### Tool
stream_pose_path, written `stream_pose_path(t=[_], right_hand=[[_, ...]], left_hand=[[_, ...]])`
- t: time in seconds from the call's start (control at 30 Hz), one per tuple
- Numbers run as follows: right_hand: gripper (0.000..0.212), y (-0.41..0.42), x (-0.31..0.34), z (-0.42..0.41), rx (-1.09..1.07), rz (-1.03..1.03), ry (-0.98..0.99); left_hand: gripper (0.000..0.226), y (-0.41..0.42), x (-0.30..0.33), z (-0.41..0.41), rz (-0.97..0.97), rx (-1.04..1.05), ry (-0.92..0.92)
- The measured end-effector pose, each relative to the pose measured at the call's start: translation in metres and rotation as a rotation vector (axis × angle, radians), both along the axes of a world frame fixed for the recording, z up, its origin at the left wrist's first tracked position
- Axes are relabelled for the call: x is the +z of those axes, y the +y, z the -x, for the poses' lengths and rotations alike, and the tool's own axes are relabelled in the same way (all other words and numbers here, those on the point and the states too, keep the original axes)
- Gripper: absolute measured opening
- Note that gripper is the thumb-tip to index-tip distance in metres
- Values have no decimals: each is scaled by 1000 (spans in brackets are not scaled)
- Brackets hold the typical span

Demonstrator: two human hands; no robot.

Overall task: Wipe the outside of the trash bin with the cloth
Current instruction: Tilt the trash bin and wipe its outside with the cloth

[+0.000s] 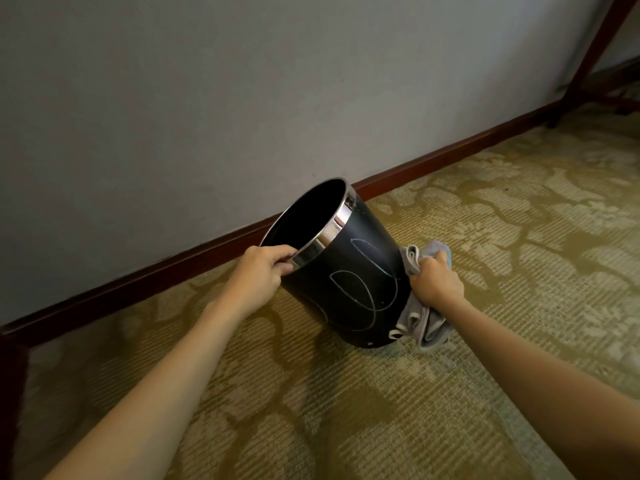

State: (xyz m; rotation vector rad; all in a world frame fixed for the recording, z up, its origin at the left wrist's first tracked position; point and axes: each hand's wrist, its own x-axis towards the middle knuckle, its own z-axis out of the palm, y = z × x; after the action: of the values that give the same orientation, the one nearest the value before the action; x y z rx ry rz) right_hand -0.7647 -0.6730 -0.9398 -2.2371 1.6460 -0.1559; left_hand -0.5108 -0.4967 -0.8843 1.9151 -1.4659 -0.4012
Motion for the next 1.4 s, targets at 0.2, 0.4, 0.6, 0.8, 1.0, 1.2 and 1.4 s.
stream_pose_path(t=[0.2, 0.4, 0.6, 0.8, 1.0, 1.2, 1.4], right_hand=[[24, 2, 34, -16, 71, 90, -77], [26, 30, 57, -39, 314, 585, -257], [32, 27, -8, 14, 259, 373, 96], [20, 8, -10, 30, 129, 149, 213], [24, 20, 46, -19, 195, 514, -229], [42, 37, 36, -19, 333, 649, -161], [37, 31, -29, 30, 203, 280, 221]], left_hand=[[36, -9, -10, 12, 107, -2, -7], [38, -18, -6, 20, 165, -58, -58], [30, -17, -10, 11, 141, 40, -53], [33, -25, -7, 25, 163, -5, -68], [46, -35, -7, 38, 179, -15, -65], [48, -33, -7, 33, 192, -5, -63], [34, -32, -8, 16, 166, 126, 2]])
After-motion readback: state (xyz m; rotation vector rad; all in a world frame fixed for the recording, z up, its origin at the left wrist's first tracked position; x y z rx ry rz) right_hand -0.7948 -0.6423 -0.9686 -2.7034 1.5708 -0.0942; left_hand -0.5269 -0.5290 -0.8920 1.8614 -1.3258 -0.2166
